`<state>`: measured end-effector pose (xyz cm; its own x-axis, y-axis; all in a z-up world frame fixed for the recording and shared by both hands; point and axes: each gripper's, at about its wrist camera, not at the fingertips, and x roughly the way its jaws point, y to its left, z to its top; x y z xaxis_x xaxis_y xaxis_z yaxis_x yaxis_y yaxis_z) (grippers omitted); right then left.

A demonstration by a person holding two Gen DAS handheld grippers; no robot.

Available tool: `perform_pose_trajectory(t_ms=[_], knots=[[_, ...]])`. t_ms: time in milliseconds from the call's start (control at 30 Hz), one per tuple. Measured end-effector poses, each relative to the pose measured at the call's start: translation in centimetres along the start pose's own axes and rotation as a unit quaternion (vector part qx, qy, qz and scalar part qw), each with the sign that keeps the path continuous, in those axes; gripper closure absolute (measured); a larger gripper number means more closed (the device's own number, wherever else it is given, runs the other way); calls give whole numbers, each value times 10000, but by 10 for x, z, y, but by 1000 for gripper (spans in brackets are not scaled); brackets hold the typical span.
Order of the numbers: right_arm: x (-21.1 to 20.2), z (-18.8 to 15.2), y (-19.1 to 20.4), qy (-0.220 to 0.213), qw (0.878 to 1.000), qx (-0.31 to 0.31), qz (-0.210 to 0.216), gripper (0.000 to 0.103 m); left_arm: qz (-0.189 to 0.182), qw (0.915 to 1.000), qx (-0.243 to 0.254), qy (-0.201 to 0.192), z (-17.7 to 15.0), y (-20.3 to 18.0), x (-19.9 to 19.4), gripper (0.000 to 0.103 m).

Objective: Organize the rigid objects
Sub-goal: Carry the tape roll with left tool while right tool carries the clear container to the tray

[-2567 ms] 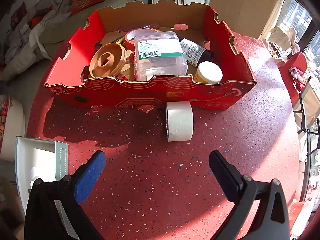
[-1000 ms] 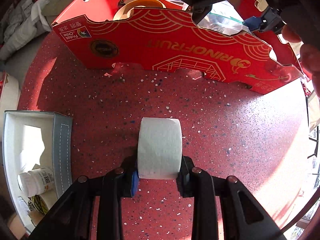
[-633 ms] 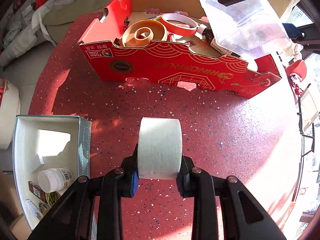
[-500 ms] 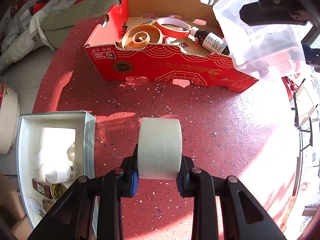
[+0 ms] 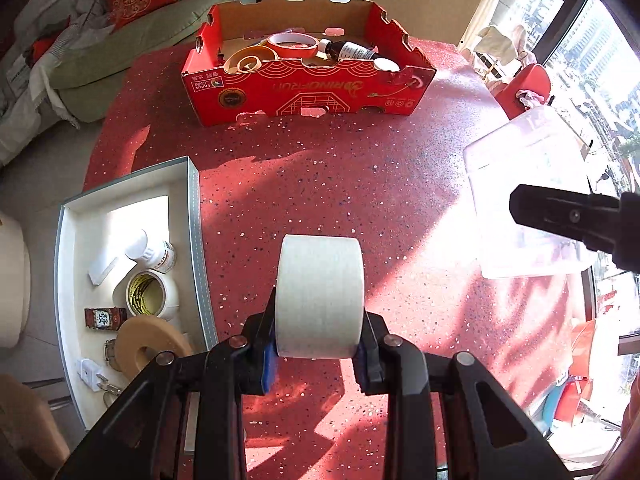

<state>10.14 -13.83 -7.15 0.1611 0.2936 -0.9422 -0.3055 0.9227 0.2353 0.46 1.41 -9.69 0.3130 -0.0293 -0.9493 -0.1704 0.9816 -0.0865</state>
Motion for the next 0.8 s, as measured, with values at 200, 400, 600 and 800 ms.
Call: perform_pose_trajectory(t_ms=[200,400,600,800], knots=[[-4,-49,14,188,9997,169,25,33,-23,9997,215,64,-36,14,-19,71],[6,-82,36,390,9989,222,134,33,118,9997,195,96,-58,46,-28,71],[11,-94,66,483,9986,69,227,33,219,9995,-208,104,-76,93,-41,71],[11,-96,93,460,9981,-206,361,33,456,9956,-814,63,-92,145,-53,71]])
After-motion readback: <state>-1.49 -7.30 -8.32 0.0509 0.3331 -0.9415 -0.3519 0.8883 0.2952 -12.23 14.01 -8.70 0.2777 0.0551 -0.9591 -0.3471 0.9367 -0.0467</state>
